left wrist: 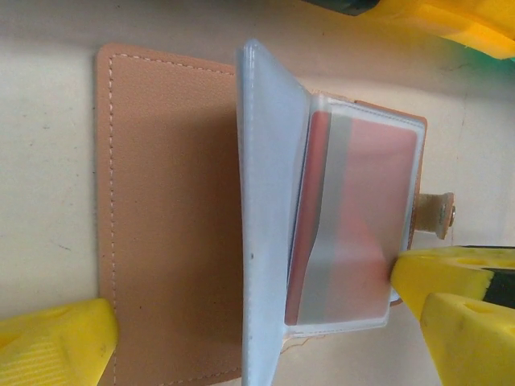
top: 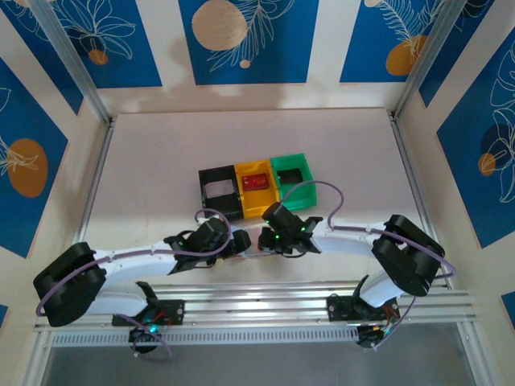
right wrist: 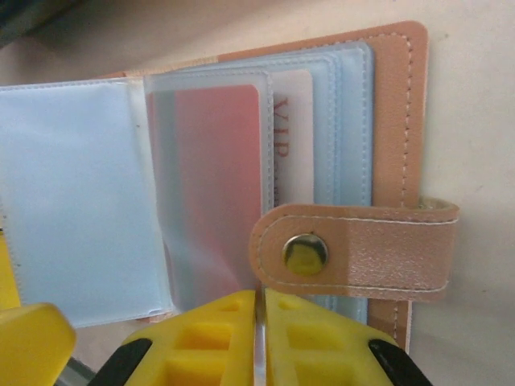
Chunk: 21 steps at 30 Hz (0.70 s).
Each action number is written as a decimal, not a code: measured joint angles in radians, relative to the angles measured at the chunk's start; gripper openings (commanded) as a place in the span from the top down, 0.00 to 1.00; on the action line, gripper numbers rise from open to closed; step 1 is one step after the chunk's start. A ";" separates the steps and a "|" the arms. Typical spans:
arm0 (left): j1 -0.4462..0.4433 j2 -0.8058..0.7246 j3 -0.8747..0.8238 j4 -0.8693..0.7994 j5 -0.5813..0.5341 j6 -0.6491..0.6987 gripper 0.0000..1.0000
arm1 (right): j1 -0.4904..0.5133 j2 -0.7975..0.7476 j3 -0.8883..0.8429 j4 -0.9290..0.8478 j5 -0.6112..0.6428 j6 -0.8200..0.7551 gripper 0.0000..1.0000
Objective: Take the credit cards out of the card holder
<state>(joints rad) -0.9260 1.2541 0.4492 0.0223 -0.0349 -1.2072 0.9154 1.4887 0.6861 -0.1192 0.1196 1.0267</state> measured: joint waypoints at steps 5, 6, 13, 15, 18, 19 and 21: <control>0.000 0.000 0.000 0.000 0.000 0.000 0.01 | 0.001 -0.018 0.000 0.009 -0.001 -0.004 0.88; 0.000 0.000 0.000 0.000 0.000 0.000 0.01 | 0.001 -0.020 0.000 0.012 -0.004 -0.004 0.88; 0.000 -0.015 -0.002 -0.001 0.000 0.001 0.01 | 0.014 -0.021 0.006 0.058 -0.039 -0.020 0.83; 0.000 -0.028 -0.002 -0.012 0.000 0.004 0.01 | 0.021 -0.021 0.008 0.060 -0.042 -0.026 0.82; 0.000 -0.053 -0.002 -0.044 -0.003 0.009 0.01 | 0.026 -0.021 0.011 0.061 -0.048 -0.030 0.80; 0.000 -0.066 -0.002 -0.058 -0.005 0.012 0.01 | 0.029 -0.021 0.013 0.061 -0.049 -0.031 0.79; 0.000 -0.089 -0.002 -0.082 -0.012 0.016 0.01 | 0.032 -0.021 0.018 0.064 -0.053 -0.031 0.77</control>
<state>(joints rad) -0.9260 1.1648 0.4473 -0.0593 -0.0471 -1.1908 0.9478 1.4681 0.7044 -0.0555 0.0666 0.9955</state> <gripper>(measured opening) 0.993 0.210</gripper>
